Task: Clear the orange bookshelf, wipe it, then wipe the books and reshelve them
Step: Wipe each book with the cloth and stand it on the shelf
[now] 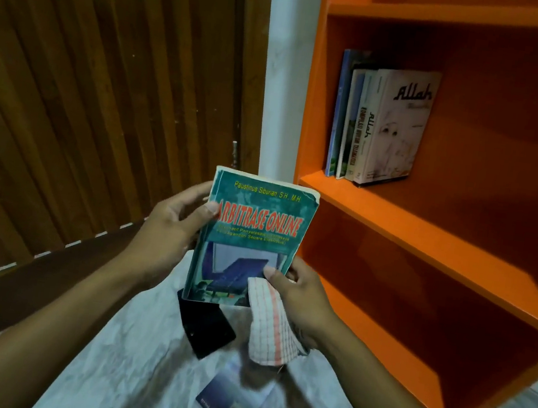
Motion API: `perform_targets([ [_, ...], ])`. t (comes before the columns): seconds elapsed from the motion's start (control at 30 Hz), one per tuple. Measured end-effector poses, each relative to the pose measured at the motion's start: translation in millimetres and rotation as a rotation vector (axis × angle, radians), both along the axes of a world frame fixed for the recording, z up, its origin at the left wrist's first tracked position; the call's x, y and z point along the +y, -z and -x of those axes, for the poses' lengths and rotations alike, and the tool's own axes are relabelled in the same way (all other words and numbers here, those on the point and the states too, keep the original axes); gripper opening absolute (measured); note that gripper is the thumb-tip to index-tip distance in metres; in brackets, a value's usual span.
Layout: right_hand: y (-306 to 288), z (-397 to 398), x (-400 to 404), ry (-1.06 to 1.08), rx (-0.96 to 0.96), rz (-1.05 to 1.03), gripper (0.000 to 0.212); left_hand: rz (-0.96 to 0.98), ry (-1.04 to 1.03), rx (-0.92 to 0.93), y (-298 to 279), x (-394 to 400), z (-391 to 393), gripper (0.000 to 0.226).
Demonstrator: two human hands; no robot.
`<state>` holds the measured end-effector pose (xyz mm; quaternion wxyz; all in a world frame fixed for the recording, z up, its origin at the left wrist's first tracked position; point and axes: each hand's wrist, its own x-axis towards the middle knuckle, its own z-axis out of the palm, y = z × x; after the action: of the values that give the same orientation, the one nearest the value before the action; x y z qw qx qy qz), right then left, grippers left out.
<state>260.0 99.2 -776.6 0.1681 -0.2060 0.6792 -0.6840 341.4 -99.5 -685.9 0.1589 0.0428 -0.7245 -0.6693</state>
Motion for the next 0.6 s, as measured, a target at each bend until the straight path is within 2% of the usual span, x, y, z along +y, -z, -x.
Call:
perform_targets([
  [0.07,-15,6,7,0.039,0.026,0.017,0.023,0.157,0.042,0.016,-6,-1,1,0.041],
  [0.17,-41,17,17,0.125,0.067,0.056,0.02,0.398,0.031,-0.063,-10,1,10,0.038],
  [0.27,-72,31,29,0.181,0.136,0.068,0.02,0.434,-0.075,-0.05,-17,14,29,0.022],
  [0.37,-102,46,45,0.257,0.189,0.061,0.018,0.41,-0.12,0.014,-33,34,56,0.017],
  [0.43,-120,57,57,0.367,0.185,0.03,0.033,0.358,-0.113,0.029,-39,46,78,0.018],
  [0.53,-140,69,80,0.458,0.125,0.01,0.079,0.252,-0.105,0.007,-42,68,114,0.016],
  [0.6,-151,71,96,0.44,0.074,-0.011,0.089,0.126,-0.094,-0.013,-41,84,139,0.014],
])
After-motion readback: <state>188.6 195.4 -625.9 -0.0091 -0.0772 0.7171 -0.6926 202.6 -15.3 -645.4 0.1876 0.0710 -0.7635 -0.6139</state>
